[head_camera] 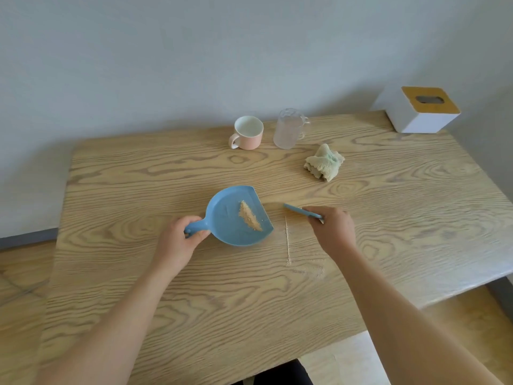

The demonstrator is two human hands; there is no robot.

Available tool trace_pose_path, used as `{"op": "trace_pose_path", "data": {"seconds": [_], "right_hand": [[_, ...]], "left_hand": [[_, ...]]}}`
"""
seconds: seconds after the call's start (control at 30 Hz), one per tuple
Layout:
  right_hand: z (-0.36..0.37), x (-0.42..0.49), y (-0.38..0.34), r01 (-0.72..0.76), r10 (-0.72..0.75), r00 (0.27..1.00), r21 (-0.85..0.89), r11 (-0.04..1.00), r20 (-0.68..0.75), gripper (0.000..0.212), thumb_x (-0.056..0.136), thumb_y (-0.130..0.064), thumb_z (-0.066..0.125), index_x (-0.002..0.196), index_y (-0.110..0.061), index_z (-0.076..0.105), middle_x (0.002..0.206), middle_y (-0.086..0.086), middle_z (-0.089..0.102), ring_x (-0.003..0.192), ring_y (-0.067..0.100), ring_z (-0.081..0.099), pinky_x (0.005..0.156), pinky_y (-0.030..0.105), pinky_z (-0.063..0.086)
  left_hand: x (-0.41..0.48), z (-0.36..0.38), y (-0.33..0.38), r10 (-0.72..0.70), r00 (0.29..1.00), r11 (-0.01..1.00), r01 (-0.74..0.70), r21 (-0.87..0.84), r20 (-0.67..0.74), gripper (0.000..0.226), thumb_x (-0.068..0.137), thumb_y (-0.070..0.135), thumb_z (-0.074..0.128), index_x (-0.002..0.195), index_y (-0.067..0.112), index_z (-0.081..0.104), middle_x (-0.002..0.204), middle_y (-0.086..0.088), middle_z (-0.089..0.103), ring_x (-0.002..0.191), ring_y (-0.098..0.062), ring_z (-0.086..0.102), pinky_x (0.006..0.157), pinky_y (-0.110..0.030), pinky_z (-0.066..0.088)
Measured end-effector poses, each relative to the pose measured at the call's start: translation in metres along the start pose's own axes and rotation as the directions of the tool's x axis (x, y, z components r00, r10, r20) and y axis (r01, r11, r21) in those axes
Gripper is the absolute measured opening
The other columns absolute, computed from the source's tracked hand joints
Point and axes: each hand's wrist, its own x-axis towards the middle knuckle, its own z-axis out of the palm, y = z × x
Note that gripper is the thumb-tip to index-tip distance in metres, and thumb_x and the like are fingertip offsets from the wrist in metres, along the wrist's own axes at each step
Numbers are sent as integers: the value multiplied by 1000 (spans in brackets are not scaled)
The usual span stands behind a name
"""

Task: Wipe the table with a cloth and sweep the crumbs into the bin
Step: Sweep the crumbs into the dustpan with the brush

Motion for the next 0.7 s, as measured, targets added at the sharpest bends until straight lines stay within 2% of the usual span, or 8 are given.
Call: {"op": "trace_pose_path", "data": {"seconds": [0.07,0.13,0.23,0.33,0.47,0.57,0.7], "right_hand": [[6,-4,1,25,-24,998,-18,1000,52,27,87,-13,60,107,-28,71,94,-5,73,85,15,64,69,24,47],[5,-13,4,41,-36,993,-41,998,110,27,86,-13,60,106,-28,71,85,-5,72,74,15,62,64,24,49],[-3,-34,10,88,-75,978,-59,994,197,29,85,-10,60,101,-30,73,73,-9,70,58,10,56,51,17,43],[-14,-48,14,107,-96,961,-30,994,258,28,85,-11,59,97,-32,74,79,-13,72,55,3,53,50,10,37],[-21,-32,18,127,-133,981,55,990,140,26,85,-10,63,98,-29,74,83,-11,73,55,-3,51,54,9,35],[-18,-1,20,95,-96,995,83,992,7,28,85,-6,62,101,-26,74,89,-6,74,71,8,62,56,9,37],[-6,21,20,56,-58,997,28,998,56,32,87,-6,58,108,-26,71,88,-3,73,75,15,61,59,18,39]], "left_hand": [[0,-4,-5,-10,1000,1000,10,19,-14,26,83,30,69,107,21,63,108,2,60,93,-13,57,76,-22,38],[0,-5,-8,-10,1000,999,11,33,-26,29,83,30,69,109,19,64,108,1,61,93,-13,57,77,-22,39],[-3,-2,-5,-3,999,999,5,45,-50,27,83,28,69,108,18,64,107,0,61,91,-12,56,73,-17,38],[-5,4,1,1,998,999,2,42,-66,26,83,26,69,107,16,65,104,0,61,87,-10,55,66,-10,34],[-7,7,2,-20,998,999,22,25,-52,27,83,28,69,108,19,64,105,0,61,87,-11,57,70,-17,37],[-8,7,-1,-31,998,999,33,29,-51,27,83,29,69,108,20,64,106,-1,61,89,-11,58,72,-19,39],[-12,7,0,-50,996,998,53,37,-69,27,83,27,68,109,19,64,107,1,60,91,-11,57,73,-19,39]]}}
